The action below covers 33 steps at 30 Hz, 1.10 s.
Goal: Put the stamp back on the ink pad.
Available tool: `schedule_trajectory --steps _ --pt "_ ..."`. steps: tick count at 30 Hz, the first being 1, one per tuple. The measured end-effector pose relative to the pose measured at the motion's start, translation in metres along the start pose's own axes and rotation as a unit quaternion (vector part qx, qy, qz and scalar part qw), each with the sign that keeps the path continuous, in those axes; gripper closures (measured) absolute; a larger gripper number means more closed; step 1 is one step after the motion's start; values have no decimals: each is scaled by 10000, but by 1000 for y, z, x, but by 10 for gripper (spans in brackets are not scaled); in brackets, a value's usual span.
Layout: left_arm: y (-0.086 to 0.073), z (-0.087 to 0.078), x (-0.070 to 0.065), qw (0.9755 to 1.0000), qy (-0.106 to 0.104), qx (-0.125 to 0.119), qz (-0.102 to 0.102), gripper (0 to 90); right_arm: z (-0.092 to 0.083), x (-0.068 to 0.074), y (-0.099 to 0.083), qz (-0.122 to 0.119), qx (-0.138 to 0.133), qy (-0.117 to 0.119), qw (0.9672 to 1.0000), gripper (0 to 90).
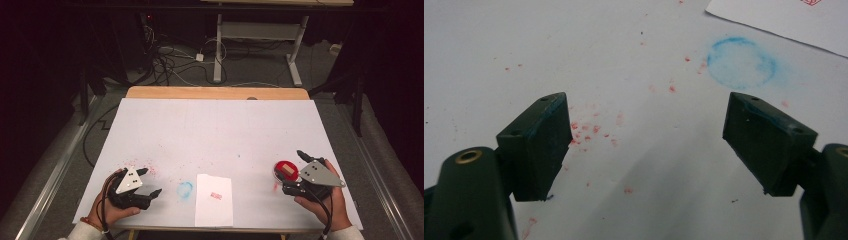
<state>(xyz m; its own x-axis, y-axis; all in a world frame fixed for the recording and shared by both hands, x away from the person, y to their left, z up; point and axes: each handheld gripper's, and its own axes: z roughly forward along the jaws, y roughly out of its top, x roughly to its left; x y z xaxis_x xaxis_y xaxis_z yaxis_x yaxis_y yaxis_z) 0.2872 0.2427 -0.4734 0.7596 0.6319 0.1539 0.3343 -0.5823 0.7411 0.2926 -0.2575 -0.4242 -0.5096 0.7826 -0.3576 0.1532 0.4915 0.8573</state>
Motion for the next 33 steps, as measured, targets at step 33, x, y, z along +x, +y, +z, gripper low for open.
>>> schedule_trajectory --steps 33 --pt "2 -3 -6 9992 322 -112 225 177 -5 9 -45 125 224 183 9995 163"
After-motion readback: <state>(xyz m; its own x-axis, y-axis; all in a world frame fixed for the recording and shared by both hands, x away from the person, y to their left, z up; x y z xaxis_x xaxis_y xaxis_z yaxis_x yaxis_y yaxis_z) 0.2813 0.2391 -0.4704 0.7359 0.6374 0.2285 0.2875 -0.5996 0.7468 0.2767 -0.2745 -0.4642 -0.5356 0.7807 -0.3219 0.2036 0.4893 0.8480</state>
